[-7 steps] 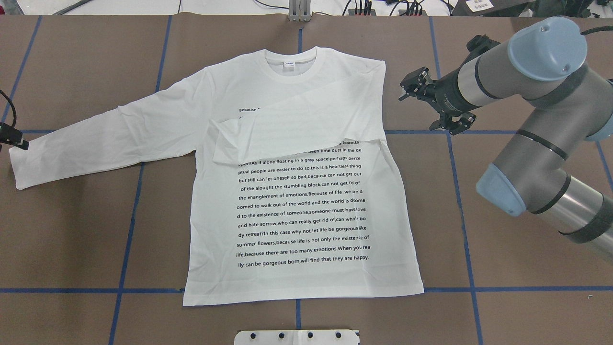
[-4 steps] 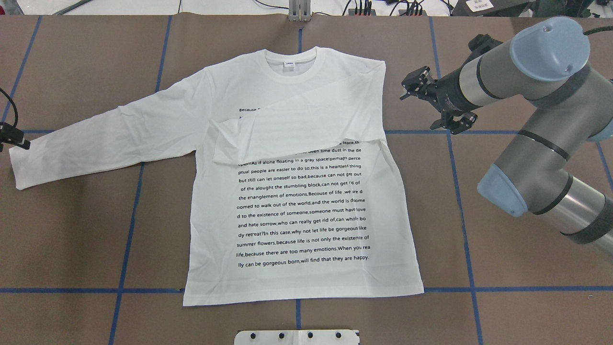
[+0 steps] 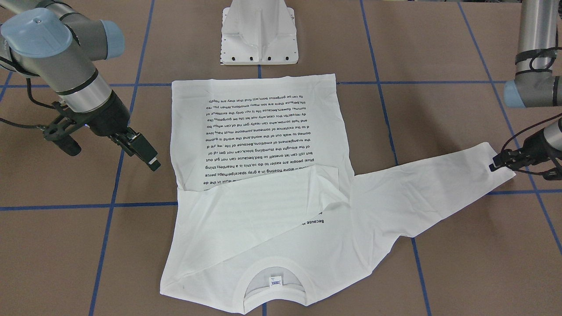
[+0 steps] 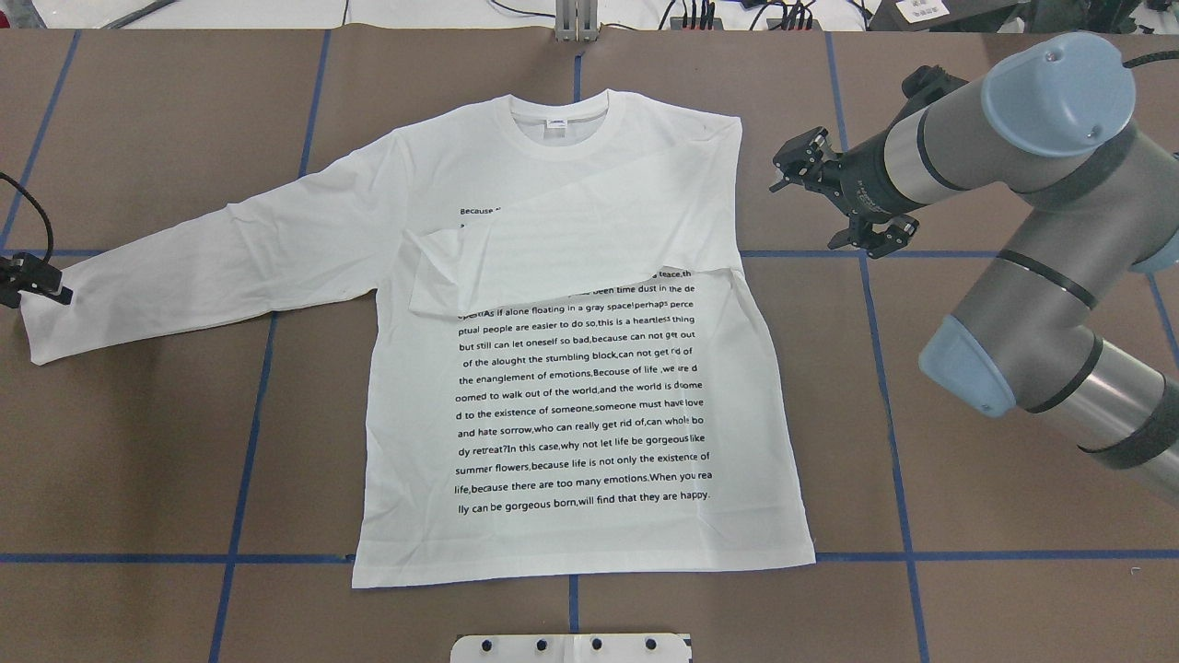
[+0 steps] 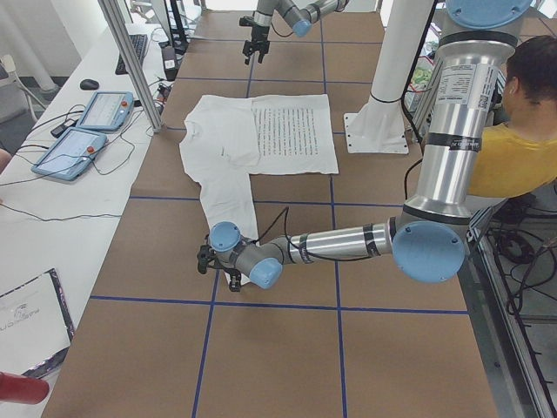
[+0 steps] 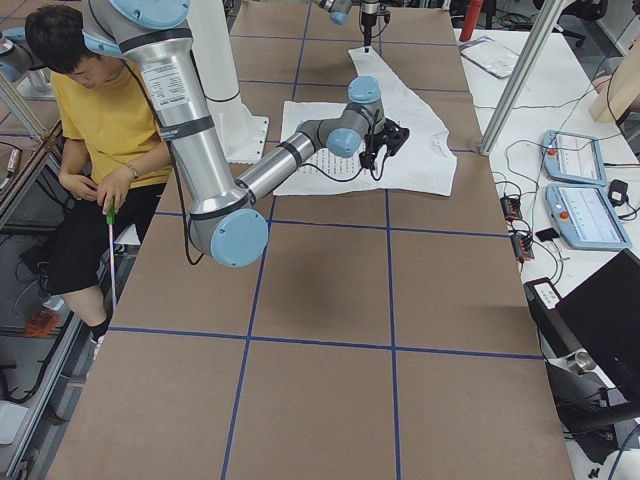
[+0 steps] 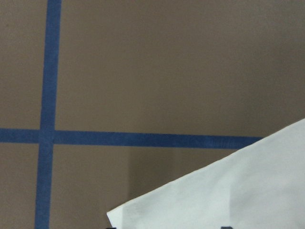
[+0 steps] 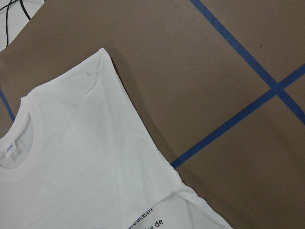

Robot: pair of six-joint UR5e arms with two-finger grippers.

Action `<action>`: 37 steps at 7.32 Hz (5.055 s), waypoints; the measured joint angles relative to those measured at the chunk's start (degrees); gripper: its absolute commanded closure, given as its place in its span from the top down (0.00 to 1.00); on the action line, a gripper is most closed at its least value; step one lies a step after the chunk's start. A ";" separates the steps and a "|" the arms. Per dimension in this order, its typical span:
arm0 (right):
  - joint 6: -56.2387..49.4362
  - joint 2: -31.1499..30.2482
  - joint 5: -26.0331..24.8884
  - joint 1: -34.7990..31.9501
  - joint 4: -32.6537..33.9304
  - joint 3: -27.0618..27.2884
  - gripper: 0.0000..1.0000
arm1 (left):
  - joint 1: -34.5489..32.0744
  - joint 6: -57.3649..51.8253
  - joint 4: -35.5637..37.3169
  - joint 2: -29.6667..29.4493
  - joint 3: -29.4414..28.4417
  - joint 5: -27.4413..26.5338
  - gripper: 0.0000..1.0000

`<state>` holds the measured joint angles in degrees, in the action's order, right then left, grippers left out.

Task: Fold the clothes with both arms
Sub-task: 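Move the left gripper to the other sleeve cuff and grasp it, then carry the sleeve with the left gripper across the chest toward the far shoulder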

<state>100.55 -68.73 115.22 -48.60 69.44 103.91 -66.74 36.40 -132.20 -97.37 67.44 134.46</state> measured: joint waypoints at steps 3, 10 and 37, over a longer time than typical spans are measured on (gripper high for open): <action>0.20 0.00 -0.65 0.00 0.05 0.47 0.99 | 0.09 -0.06 0.08 0.55 -0.02 -1.94 0.59; 0.70 -0.27 -1.56 0.25 0.14 1.12 0.99 | -0.41 0.66 1.07 0.89 4.34 -3.08 0.00; -18.71 -14.86 3.68 -6.60 -0.44 2.46 0.99 | 35.39 57.56 3.33 -56.00 -2.99 -28.87 0.59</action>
<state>81.84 -83.59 118.90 -55.20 68.99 106.37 -31.34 93.96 -128.87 -153.37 64.45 105.59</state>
